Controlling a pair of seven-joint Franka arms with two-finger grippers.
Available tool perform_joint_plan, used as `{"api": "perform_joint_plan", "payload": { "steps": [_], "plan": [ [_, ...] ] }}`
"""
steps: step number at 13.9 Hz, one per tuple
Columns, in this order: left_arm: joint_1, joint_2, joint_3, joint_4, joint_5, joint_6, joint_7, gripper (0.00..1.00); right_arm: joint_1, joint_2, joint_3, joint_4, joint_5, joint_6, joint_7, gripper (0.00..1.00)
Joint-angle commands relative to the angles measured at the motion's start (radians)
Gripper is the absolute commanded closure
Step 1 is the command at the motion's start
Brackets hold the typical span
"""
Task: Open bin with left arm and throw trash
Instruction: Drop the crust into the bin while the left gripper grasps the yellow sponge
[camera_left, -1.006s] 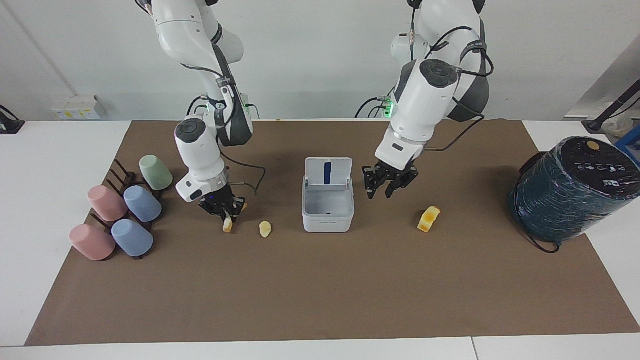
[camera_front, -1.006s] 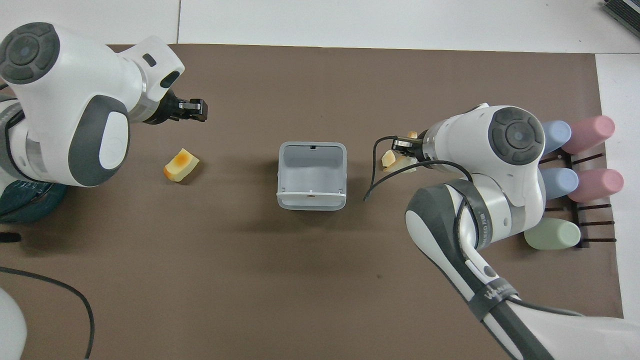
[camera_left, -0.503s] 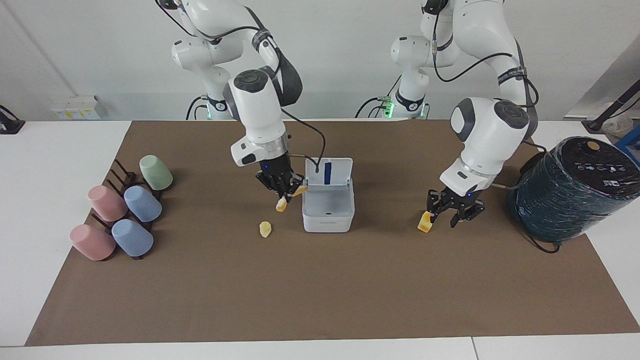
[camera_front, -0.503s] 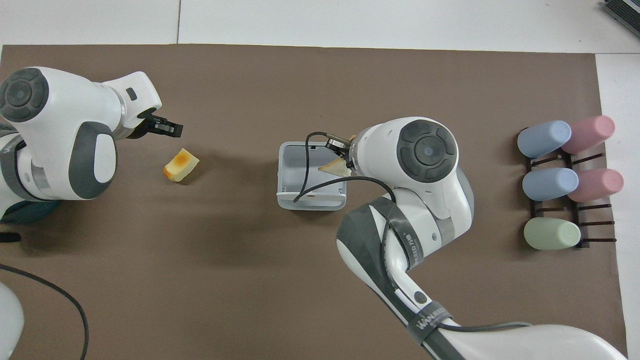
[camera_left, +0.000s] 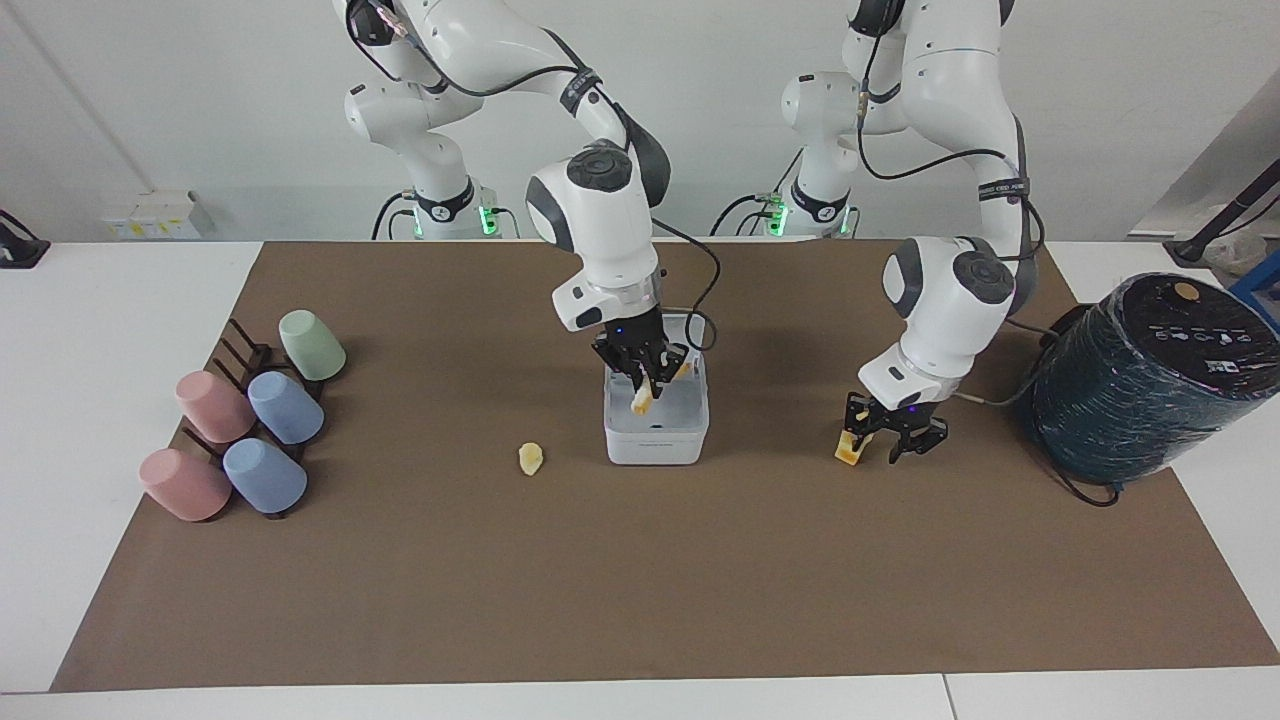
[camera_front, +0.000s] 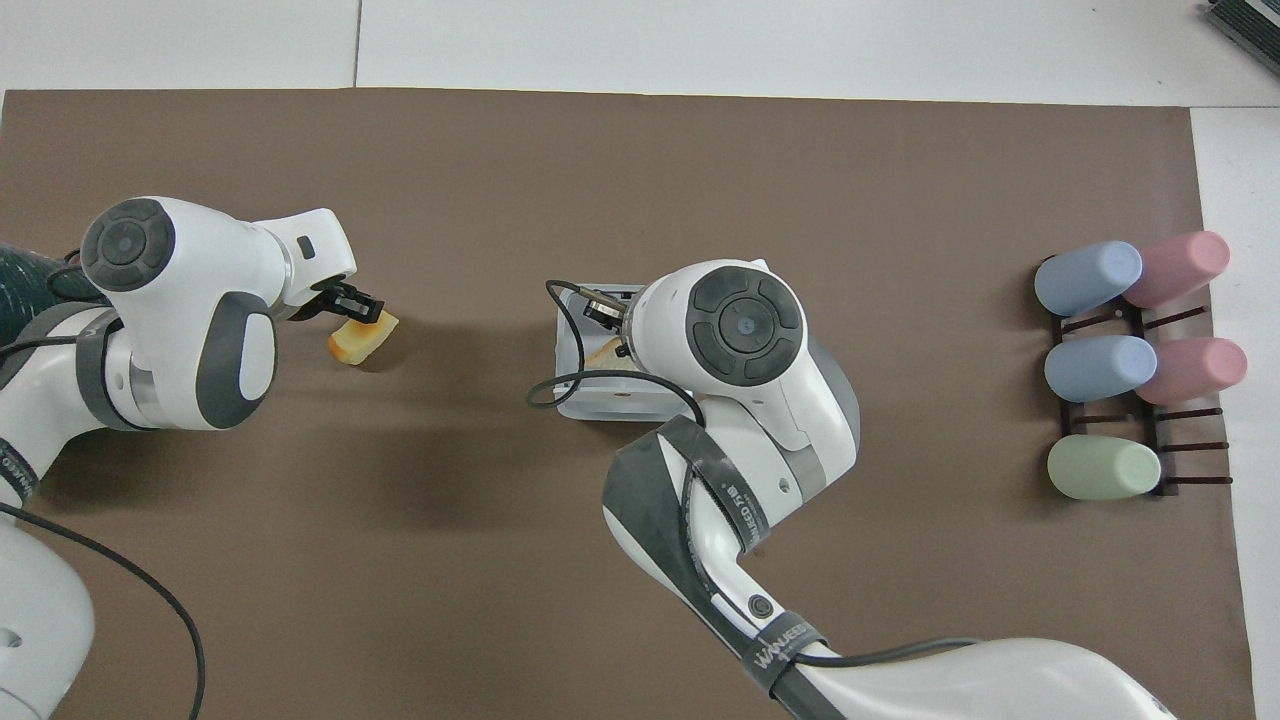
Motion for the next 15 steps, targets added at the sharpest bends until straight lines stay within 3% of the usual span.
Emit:
{"api": "perform_joint_plan", "payload": {
  "steps": [1, 7, 9, 13, 15],
  "plan": [
    [-0.024, -0.024, 0.007, -0.039, 0.020, 0.018, 0.008, 0.40, -0.005, 0.010, 0.004, 0.019, -0.020, -0.006, 0.022, 0.29],
    [-0.034, -0.056, 0.009, -0.124, 0.021, 0.018, 0.008, 0.41, -0.046, 0.019, 0.004, 0.018, -0.020, 0.012, -0.005, 0.28],
    [-0.034, -0.064, 0.007, -0.147, 0.028, 0.018, 0.006, 0.44, -0.093, 0.036, 0.004, 0.012, -0.020, 0.053, -0.132, 0.28],
    [-0.037, -0.075, 0.007, -0.166, 0.040, 0.008, 0.006, 0.69, -0.172, 0.030, 0.002, -0.048, -0.020, 0.064, -0.428, 0.28],
    [-0.040, -0.075, 0.007, -0.163, 0.040, -0.014, 0.006, 0.88, -0.190, 0.011, 0.002, -0.126, -0.020, 0.093, -0.581, 0.28]
  ]
}}
